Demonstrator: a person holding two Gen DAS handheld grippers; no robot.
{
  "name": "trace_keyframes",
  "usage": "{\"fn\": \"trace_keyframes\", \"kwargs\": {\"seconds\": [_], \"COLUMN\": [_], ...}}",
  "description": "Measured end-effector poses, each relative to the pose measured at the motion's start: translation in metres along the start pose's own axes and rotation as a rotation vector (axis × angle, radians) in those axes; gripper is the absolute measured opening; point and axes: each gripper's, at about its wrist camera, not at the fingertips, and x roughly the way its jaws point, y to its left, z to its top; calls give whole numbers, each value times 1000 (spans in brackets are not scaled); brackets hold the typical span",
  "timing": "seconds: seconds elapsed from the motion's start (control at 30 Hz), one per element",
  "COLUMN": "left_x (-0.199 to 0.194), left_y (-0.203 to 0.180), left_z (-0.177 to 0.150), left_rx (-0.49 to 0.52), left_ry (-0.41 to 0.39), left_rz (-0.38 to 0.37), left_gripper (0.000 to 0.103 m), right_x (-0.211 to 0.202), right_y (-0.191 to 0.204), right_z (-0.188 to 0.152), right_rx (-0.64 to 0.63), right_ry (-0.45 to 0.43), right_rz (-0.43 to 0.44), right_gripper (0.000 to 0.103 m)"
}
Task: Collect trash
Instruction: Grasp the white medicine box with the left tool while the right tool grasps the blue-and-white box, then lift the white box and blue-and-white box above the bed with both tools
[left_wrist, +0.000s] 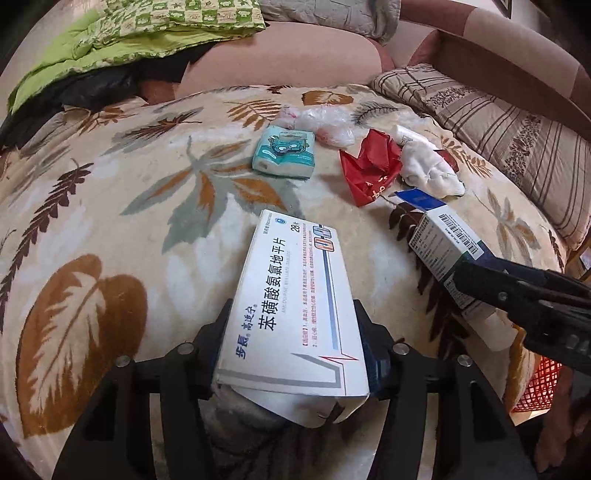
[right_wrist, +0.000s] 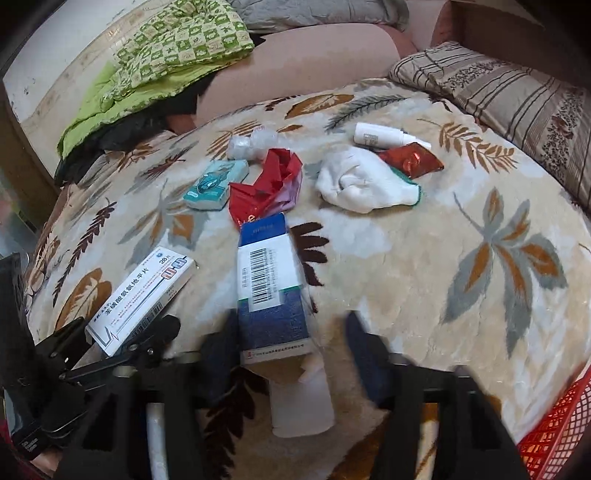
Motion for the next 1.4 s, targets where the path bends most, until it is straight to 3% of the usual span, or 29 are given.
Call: {"fn": "trace_keyframes", "kwargs": {"seconds": [0.33, 0.47, 0.53, 0.63, 0.7, 0.8, 0.9, 1.1, 1.17, 1.2, 1.23, 1.4], "left_x": [3, 7, 6, 4, 0, -6, -11, -12, -13, -13, -14, -18], "left_y": [0, -8, -11, -9, -3, 6, 8, 4, 5, 5, 6, 5], "left_z": [-1, -1, -1, 0, 0, 0, -7, -13, -14, -14, -15, -15], "left_rx": [4, 37, 42, 31, 5, -54, -87, -49, -45, -43, -41, -44], "left_ry": [1, 7, 4, 1, -2, 2, -3, -31, -34, -36, -39, -65], "left_rz": [-11, -20, -9, -6, 7, -12, -25, -4, -9, -12, -14, -32], "left_gripper": [61, 74, 75, 69, 53, 50, 50, 50, 50, 50, 50, 50], "right_x": [-19, -25, -21, -8, -7, -18, -21, -15, -5, 0, 4, -15], "right_y": [4, -2, -3, -4, -6, -12, -15, -6, 0, 2, 3, 8], "right_z": [-2, -3, -3, -5, -5, -5, -6, -1, -1, -1, -1, -1], "right_rx": [-7, 28, 33, 48, 66, 98, 118, 111, 102, 99, 98, 92], "right_ry": [-95, -113, -82, 1, 17, -18, -29, -25, 6, 28, 40, -51], "right_rz": [-23, -22, -14, 13, 13, 31, 27, 39, 15, -1, -13, -21], "right_gripper": [38, 37, 37, 39, 42, 66, 67, 67, 62, 45, 40, 38]}}
